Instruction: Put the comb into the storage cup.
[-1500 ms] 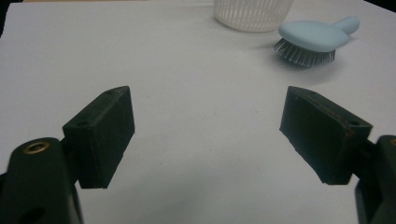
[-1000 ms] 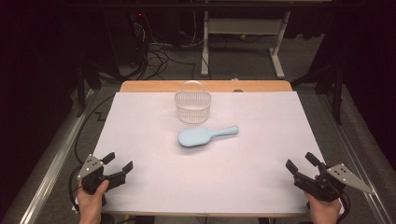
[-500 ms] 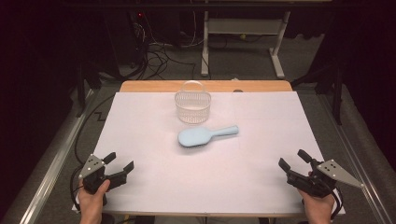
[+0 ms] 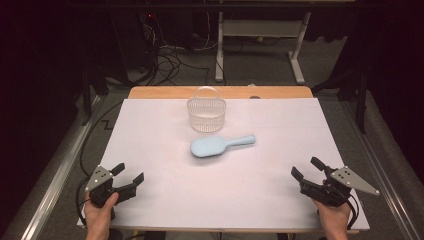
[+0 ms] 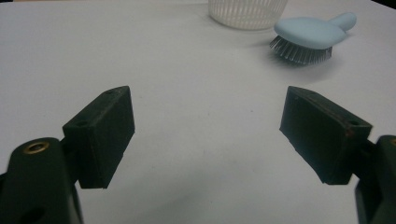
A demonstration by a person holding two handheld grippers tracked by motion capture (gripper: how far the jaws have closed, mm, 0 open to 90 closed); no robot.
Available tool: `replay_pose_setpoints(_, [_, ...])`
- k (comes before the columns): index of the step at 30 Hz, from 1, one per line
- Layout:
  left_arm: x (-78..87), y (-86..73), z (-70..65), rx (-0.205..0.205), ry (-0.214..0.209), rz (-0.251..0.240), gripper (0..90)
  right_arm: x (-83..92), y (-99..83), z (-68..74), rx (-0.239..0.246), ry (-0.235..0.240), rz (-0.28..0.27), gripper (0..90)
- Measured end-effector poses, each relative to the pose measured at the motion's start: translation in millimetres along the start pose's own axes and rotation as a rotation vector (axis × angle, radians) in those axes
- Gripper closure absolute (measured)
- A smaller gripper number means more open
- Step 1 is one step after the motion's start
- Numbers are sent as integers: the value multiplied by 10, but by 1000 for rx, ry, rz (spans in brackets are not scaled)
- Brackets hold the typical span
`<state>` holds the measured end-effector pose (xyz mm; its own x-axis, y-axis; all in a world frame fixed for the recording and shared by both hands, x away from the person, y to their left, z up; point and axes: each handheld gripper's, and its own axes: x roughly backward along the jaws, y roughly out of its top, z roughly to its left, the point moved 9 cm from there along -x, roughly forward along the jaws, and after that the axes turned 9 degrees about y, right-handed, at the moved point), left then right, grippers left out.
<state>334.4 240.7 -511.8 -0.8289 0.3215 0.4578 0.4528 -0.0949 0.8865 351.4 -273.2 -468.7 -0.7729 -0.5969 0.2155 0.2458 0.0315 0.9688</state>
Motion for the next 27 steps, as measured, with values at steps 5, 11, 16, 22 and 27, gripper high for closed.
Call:
replay_pose_setpoints(5, [-3, -2, -5, 0, -2, 1, 186, -41, 11, 5, -7, 9, -5, 213])
replay_pose_setpoints(11, [-11, -5, -12, -3, -7, 7, 186, -75, 14, 18, -13, 16, -6, 217])
replay_pose_setpoints(16, [-13, -5, -13, -3, -8, 8, 186, -97, 16, 29, -14, 21, -6, 217])
replay_pose_setpoints(22, [-13, -3, -14, -3, -6, 6, 186, -151, 30, 63, -11, 32, -6, 218])
replay_pose_setpoints(27, [-9, 1, -12, -4, -6, 4, 185, -197, 34, 100, -4, 45, -1, 219])
